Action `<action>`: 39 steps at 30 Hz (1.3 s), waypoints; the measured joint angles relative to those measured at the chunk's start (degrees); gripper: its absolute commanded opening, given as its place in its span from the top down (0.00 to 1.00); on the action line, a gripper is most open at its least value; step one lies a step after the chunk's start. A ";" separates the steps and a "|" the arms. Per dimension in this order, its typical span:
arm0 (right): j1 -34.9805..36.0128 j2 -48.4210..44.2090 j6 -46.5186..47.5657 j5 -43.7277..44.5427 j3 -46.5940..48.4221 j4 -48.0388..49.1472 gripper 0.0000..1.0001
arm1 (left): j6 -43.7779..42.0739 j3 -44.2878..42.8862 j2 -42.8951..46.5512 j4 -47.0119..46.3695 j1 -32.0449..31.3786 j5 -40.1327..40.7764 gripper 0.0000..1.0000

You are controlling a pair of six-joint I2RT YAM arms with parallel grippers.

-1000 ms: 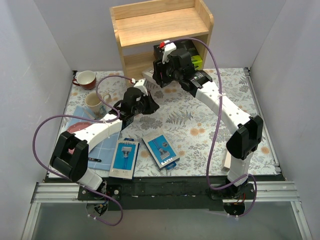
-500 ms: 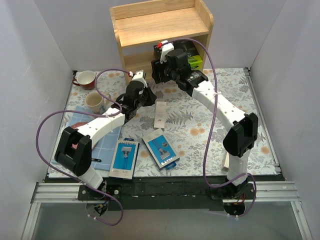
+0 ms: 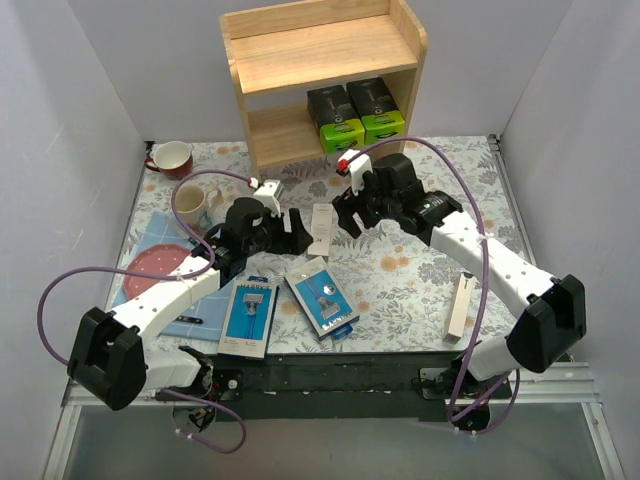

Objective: Place and organize the shaving razors onto the shelf

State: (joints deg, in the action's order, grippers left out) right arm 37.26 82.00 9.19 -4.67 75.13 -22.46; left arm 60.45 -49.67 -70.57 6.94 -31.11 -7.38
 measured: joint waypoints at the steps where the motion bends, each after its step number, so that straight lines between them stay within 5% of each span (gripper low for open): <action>1: 0.00 0.63 0.74 -0.85 -0.02 -0.76 0.15 | -0.04 1.18 -0.37 0.02 0.00 -0.61 0.24; 7: 0.02 6.51 0.90 -3.13 -2.95 -4.00 0.02 | 1.44 7.93 -3.58 0.92 1.16 -2.10 0.21; 23: 8.26 28.52 -27.39 11.74 13.33 -5.81 0.02 | 7.56 11.91 2.67 2.56 12.52 -2.10 0.21; 39: 10.03 36.92 -37.57 22.29 18.53 -10.82 0.04 | 10.75 12.46 3.39 2.97 21.11 -3.21 0.21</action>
State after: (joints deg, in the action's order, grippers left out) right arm 47.29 118.91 -28.38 17.63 93.67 -33.28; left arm 71.20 -37.21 -67.18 9.91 -10.00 -10.59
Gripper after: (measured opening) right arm 0.970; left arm 0.787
